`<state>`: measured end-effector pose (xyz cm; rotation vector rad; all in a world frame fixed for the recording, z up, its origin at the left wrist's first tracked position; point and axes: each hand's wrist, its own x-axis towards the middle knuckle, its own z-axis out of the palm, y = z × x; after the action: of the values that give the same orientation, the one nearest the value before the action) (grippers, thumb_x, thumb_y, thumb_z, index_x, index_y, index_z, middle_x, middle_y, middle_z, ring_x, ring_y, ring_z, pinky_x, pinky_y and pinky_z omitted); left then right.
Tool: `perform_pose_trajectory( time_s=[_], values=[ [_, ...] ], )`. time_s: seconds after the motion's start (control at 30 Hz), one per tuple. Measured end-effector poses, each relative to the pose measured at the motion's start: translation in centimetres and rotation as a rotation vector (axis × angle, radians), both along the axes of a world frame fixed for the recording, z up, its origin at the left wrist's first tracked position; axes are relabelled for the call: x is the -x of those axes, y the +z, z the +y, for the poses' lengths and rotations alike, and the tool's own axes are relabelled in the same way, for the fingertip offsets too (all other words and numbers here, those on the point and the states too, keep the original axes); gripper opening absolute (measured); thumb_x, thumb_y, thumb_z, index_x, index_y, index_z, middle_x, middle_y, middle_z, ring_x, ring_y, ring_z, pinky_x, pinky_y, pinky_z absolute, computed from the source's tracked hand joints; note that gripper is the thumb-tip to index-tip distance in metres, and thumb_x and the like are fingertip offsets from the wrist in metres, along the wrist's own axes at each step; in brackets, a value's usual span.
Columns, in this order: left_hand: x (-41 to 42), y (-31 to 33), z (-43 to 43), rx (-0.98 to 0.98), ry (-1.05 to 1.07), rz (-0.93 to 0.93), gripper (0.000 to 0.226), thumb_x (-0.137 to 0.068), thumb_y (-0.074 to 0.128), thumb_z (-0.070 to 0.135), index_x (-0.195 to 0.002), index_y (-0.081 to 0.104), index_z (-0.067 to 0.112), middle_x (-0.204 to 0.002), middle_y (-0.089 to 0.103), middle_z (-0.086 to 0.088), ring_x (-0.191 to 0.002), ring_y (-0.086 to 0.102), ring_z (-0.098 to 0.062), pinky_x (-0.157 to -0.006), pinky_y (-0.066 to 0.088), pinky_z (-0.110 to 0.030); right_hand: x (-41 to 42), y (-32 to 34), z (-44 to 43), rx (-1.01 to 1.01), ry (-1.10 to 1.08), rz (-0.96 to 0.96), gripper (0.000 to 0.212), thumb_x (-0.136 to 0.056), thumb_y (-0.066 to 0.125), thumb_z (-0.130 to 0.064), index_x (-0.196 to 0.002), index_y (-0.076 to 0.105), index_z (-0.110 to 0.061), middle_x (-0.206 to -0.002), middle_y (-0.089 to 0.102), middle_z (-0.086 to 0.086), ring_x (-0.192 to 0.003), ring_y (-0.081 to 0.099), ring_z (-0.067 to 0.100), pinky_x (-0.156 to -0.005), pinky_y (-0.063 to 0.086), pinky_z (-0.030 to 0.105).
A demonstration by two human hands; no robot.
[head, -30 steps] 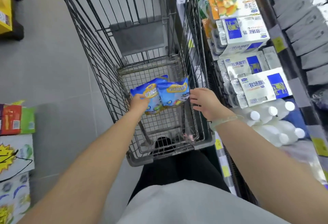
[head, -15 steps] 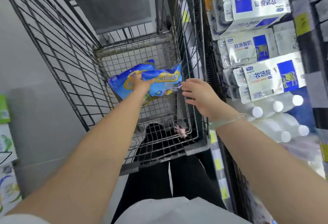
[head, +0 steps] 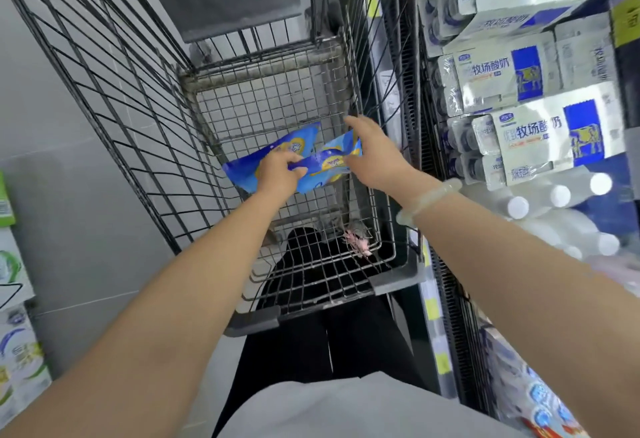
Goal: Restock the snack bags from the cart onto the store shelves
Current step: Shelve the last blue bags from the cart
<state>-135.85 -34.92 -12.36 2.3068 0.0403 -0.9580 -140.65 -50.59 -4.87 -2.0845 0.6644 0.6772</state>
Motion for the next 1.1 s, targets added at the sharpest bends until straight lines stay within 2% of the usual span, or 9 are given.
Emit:
perform_pose_trajectory(
  time_s=[0.1,0.27,0.4,0.6,0.7,0.77,0.9,1.0,1.1],
  values=[
    [0.6,0.2,1.1,0.029,0.037,-0.074,0.015,-0.085,0.064,0.006,-0.099,0.069,0.002,-0.111,0.066,-0.011,-0.107,0.058,-0.022,-0.086,0.039,-0.021,-1.5,-1.5,0.5,0.223,0.305,0.104,0.071,-0.086,0.044,0.000,-0.148,0.022,-0.027,-0.160,0.006,-0.003,-0.138,0.033,0.030,-0.103,0.041,0.045],
    [1.2,0.4,2.7,0.061,0.077,-0.171,0.009,-0.086,0.060,0.006,-0.091,0.067,0.003,-0.095,0.056,0.000,-0.091,0.051,-0.012,-0.080,0.038,-0.019,-2.7,-3.6,1.9,0.428,0.540,0.266,0.042,-0.088,0.048,-0.011,-0.130,0.049,-0.019,-0.133,0.049,0.008,-0.119,0.051,0.032,-0.080,0.038,0.036],
    [1.5,0.0,4.1,0.050,0.143,-0.237,0.012,-0.087,0.060,0.008,-0.095,0.067,0.003,-0.096,0.055,0.001,-0.089,0.050,-0.010,-0.076,0.038,-0.013,-2.3,-4.5,2.1,0.529,0.438,0.201,0.036,-0.086,0.047,-0.001,-0.115,0.062,-0.017,-0.114,0.064,0.008,-0.105,0.062,0.031,-0.074,0.036,0.032],
    [2.8,-0.7,4.8,0.084,0.764,-0.243,0.022,-0.084,0.058,-0.001,-0.095,0.046,0.014,-0.079,0.050,0.009,-0.073,0.052,-0.007,-0.066,0.042,-0.011,-0.3,-6.9,1.3,0.298,0.072,0.123,0.025,-0.091,0.052,-0.011,-0.114,0.060,-0.007,-0.120,0.054,0.017,-0.109,0.055,0.036,-0.087,0.048,0.037],
    [2.9,-1.8,5.4,0.090,1.054,-0.098,0.051,-0.079,0.051,-0.010,-0.124,0.037,0.010,-0.117,0.051,-0.005,-0.101,0.054,-0.019,-0.084,0.048,-0.014,0.4,-8.3,1.0,0.212,-0.199,0.113,0.041,-0.086,0.057,-0.003,-0.126,0.049,-0.007,-0.128,0.048,0.015,-0.110,0.054,0.030,-0.086,0.043,0.031],
    [2.6,-3.1,5.9,0.093,1.040,0.022,0.064,-0.079,0.057,-0.006,-0.135,0.037,0.015,-0.132,0.048,-0.007,-0.103,0.054,-0.016,-0.088,0.047,-0.023,0.6,-9.1,1.4,0.093,-0.456,0.113,0.059,-0.083,0.055,0.003,-0.138,0.035,-0.009,-0.126,0.048,0.012,-0.108,0.053,0.025,-0.086,0.046,0.031],
    [1.3,-4.9,6.6,0.063,0.895,0.112,0.039,-0.081,0.065,0.005,-0.119,0.056,0.010,-0.112,0.065,-0.004,-0.100,0.062,-0.020,-0.083,0.049,-0.027,0.3,-9.9,2.8,-0.212,-0.933,0.081,0.077,-0.080,0.063,0.003,-0.144,0.022,-0.011,-0.124,0.044,0.009,-0.107,0.057,0.027,-0.077,0.057,0.038],
    [0.8,-5.8,6.8,0.050,0.852,0.184,0.034,-0.085,0.064,0.012,-0.119,0.057,0.014,-0.107,0.062,0.001,-0.098,0.056,-0.015,-0.090,0.046,-0.037,0.6,-10.4,3.1,-0.461,-1.035,0.094,0.056,-0.080,0.071,-0.007,-0.127,0.042,-0.011,-0.118,0.052,0.007,-0.078,0.059,0.017,-0.045,0.048,0.020],
    [0.5,-6.5,6.9,0.049,0.852,0.173,0.031,-0.087,0.061,0.013,-0.118,0.059,0.011,-0.102,0.061,-0.001,-0.091,0.054,-0.014,-0.088,0.049,-0.039,1.1,-11.6,2.6,-0.597,-0.915,0.216,0.038,-0.081,0.069,-0.006,-0.107,0.044,-0.016,-0.101,0.063,0.004,-0.070,0.059,0.013,-0.047,0.048,0.020]
  ],
)
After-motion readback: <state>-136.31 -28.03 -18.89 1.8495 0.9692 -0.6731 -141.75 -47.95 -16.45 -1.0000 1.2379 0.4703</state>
